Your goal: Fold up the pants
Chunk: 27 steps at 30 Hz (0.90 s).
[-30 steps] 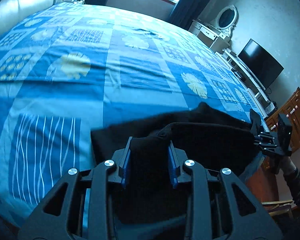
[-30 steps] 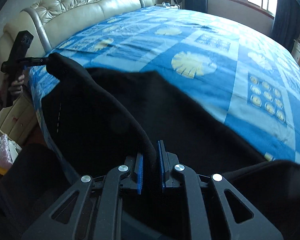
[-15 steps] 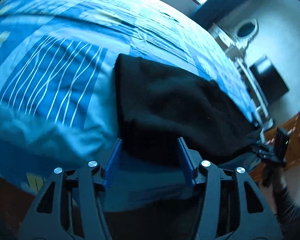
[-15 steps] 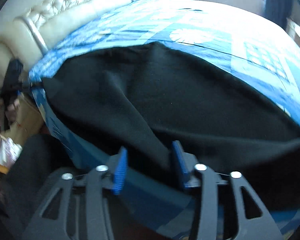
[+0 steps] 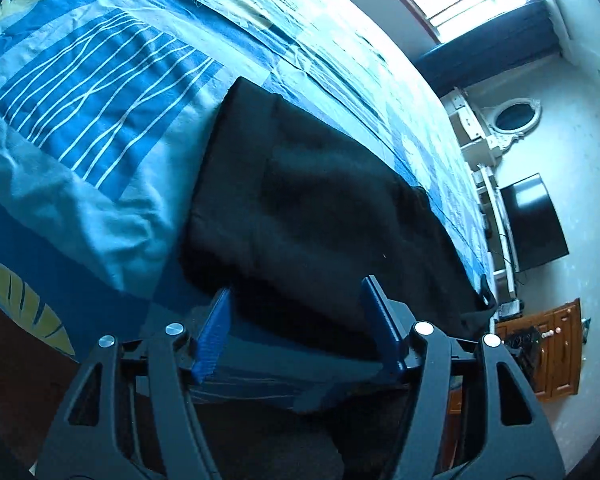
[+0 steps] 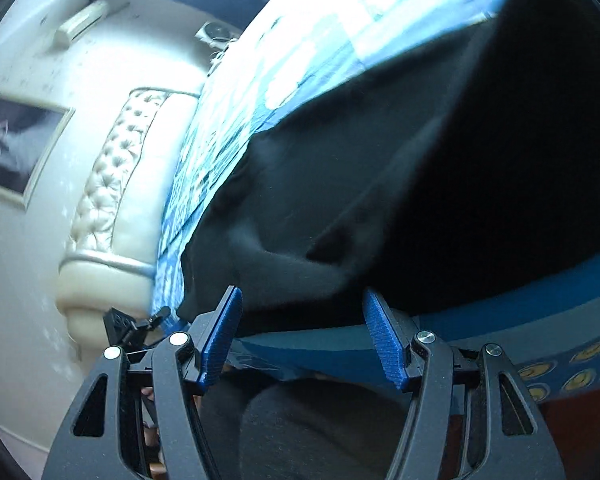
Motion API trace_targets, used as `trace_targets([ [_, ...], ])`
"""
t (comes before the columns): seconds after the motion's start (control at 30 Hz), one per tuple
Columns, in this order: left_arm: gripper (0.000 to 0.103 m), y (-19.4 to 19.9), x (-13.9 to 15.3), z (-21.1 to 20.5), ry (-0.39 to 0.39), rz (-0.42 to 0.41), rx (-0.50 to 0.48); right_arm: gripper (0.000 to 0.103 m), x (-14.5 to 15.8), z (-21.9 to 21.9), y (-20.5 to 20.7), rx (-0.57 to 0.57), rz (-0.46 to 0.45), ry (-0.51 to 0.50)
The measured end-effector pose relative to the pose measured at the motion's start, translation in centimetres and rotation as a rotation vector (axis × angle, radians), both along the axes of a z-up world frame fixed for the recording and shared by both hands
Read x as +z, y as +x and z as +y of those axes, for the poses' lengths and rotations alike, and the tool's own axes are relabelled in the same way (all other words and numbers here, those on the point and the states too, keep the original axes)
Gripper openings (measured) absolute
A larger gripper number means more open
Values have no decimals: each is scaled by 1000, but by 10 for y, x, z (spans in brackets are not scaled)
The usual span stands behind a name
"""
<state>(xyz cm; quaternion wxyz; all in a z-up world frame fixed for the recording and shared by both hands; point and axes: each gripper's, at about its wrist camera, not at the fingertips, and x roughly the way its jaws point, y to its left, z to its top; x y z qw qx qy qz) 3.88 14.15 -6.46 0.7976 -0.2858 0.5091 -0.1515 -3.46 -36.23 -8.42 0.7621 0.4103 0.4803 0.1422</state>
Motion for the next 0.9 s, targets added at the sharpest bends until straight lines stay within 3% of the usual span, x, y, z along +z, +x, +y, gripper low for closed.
trace_targets([
  [0.1, 63, 3, 0, -5, 30, 8, 24, 62, -10, 0, 5, -41, 26, 40],
  [0.17, 56, 6, -1, -6, 43, 15, 38, 62, -16, 1, 8, -66, 34, 70],
  [0.23, 23, 10, -3, -9, 134, 43, 54, 62, -19, 0, 12, -88, 42, 73],
  [0.27, 18, 11, -4, -10, 160, 58, 56, 56, -19, 0, 14, -102, 48, 61],
  [0.3, 13, 12, -6, -9, 160, 71, 61, 39, -17, -2, 17, -111, 53, 42],
  [0.33, 11, 13, -7, -8, 155, 75, 71, 30, -13, -2, 20, -106, 43, 26],
  [0.37, 10, 12, -7, -4, 147, 79, 88, 11, -9, 0, 21, -97, 31, 3],
  [0.47, 10, 9, -4, 2, 168, 62, 107, 10, 5, 1, 15, -64, -26, -108],
  [0.57, 10, 9, -8, 1, 196, 53, 80, 10, -8, -2, 16, -33, -5, -162],
  [0.63, 12, 10, -11, 0, 207, 46, 74, 10, -24, -7, 14, -20, 11, -105],
  [0.7, 13, 8, -6, -3, 233, 26, 51, 14, -23, -17, 9, -38, 12, -36],
  [0.77, 19, 4, 1, -6, 252, 5, 26, 29, -10, -29, 2, -56, -9, -37],
  [0.83, 37, -1, 8, -9, 280, -18, 9, 39, 6, -50, -10, -96, -48, -47],
  [0.9, 46, -12, 18, -11, 312, -55, 8, 47, 22, -88, -30, -185, -84, -45],
])
